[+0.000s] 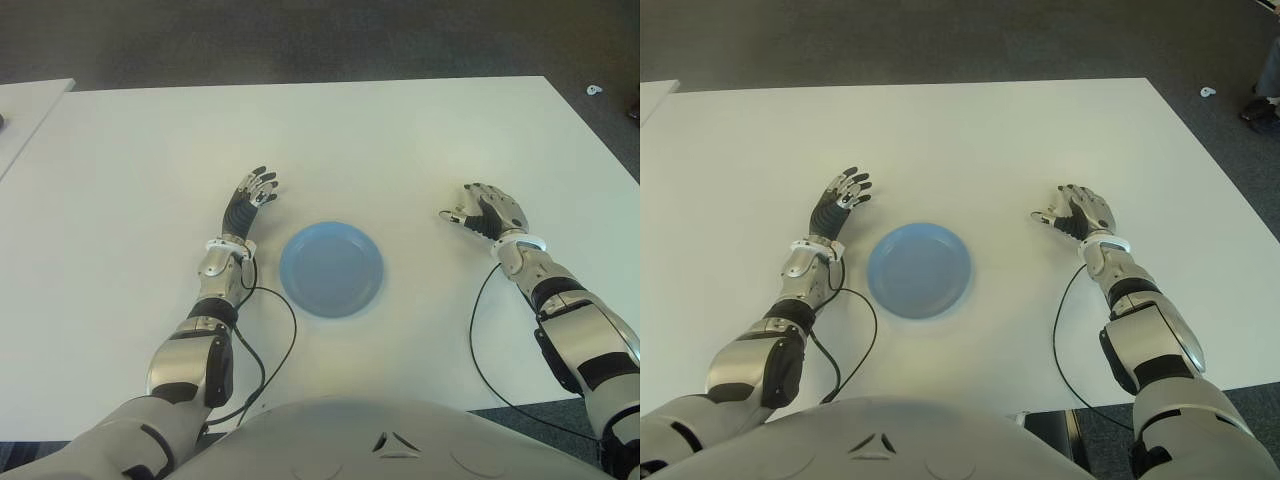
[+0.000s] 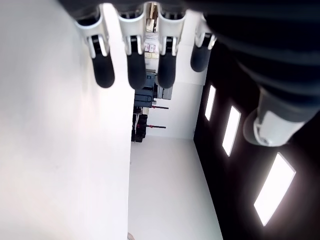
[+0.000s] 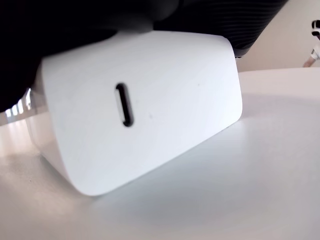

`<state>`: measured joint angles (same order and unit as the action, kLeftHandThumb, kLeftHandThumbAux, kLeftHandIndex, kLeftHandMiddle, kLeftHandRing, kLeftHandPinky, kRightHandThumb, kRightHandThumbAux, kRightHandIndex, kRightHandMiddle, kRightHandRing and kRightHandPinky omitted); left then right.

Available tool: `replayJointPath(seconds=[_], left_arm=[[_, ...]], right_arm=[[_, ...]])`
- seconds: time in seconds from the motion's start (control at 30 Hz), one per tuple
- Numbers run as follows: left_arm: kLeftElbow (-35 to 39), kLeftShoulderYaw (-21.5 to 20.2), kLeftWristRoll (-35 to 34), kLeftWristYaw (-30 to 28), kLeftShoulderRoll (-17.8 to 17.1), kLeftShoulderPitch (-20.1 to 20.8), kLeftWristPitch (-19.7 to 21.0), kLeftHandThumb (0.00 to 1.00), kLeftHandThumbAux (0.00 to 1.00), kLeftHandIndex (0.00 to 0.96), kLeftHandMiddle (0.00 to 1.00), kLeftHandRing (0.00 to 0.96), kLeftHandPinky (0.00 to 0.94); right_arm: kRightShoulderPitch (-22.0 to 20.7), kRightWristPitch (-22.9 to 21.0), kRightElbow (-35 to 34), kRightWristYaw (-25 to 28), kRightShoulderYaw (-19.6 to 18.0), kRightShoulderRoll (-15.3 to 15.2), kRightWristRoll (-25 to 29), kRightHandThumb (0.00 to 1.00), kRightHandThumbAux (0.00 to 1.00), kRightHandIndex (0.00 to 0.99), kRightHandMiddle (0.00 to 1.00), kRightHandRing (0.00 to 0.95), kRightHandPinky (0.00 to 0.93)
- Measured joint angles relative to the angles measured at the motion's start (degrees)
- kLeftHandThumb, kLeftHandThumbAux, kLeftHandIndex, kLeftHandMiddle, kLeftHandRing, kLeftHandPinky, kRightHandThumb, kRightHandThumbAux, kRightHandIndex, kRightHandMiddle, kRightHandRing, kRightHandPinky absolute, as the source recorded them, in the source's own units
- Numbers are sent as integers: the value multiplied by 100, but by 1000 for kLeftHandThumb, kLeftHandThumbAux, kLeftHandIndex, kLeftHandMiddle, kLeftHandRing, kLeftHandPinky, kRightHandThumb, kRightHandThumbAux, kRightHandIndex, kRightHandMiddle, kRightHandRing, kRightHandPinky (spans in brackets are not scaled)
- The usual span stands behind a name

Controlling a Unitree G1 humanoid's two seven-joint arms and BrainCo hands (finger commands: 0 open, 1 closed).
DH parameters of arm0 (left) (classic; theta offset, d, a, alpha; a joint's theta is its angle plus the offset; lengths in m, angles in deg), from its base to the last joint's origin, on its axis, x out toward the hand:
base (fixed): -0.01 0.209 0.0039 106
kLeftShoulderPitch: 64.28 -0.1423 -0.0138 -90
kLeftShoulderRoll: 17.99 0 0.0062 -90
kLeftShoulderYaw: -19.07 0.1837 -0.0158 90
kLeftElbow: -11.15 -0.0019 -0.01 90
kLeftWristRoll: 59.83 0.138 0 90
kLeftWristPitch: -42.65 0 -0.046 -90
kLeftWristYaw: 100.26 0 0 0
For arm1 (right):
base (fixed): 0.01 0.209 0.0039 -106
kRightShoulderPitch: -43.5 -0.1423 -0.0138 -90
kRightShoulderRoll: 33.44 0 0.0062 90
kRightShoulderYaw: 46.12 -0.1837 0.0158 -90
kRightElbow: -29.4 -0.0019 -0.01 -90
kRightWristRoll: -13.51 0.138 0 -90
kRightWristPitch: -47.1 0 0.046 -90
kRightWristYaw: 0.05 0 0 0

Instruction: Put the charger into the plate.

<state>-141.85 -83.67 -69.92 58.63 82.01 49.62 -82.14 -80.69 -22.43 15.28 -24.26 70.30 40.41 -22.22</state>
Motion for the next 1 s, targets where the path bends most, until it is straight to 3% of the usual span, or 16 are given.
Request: replayJointPath(seconds=[0.13,0.23,0.33,0.53,1.0], left_arm=[[0,2,1,0,0,0,-1,22,499,143,204,206,231],[0,2,0,0,0,0,-9,29,495,142,204,207,230],[0,3,0,-3,-1,-1,-18,35,494,141,207,208,231],[0,1,-1,-6,-1,-3,-38,40,499,160,228,227,248],[-18,9,7,-2,5,-5,-140,15,503,188,261,251,258]], right_arm=[[-34,-55,-4,-43,-26,19,7,673,407,503,627,642,717],[-45,-192,-4,-236,-19,45,-10,761,507,641,738,758,812],[-27,-285,-3,-486,-8,86,-20,811,570,710,789,806,848],[-23,-310,-2,-517,-93,155,77,878,663,808,863,855,873],[-73,-308,-57,-284,-270,202,243,918,715,857,898,874,861]])
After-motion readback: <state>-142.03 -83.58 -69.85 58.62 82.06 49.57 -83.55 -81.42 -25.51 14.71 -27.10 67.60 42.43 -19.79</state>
